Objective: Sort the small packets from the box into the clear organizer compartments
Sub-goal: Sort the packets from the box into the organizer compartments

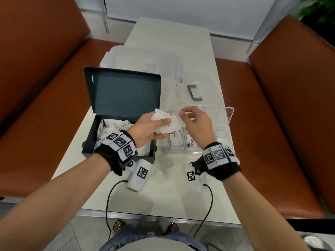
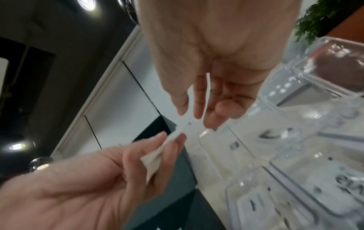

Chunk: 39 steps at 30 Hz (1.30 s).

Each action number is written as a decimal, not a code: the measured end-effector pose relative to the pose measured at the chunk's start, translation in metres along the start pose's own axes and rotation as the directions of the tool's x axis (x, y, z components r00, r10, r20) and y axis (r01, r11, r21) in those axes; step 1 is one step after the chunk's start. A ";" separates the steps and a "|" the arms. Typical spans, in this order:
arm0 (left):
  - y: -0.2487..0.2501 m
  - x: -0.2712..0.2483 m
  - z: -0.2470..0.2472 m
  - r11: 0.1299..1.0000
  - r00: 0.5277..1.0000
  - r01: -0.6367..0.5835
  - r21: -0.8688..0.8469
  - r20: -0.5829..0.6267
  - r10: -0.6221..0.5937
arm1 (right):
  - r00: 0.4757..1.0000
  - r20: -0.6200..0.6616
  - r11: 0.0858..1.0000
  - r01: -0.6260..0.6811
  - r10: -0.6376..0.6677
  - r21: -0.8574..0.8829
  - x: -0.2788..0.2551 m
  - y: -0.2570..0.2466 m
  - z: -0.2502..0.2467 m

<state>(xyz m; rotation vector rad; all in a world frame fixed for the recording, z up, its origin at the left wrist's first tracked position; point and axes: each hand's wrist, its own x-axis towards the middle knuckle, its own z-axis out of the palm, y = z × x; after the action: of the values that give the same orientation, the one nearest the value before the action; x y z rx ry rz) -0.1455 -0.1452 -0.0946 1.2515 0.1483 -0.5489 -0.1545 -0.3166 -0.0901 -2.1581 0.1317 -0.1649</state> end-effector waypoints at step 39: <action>-0.034 0.053 0.120 0.987 0.997 -0.023 0.161 -0.073 0.035 | 0.964 0.203 0.745 0.009 0.170 -0.667 0.014 0.113 -0.098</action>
<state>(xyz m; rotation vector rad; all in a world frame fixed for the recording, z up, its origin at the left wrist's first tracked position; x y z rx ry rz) -0.1380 -0.2802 -0.1066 1.4300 0.1518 -0.4956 -0.1603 -0.4615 -0.1289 -2.8636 0.1525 0.2562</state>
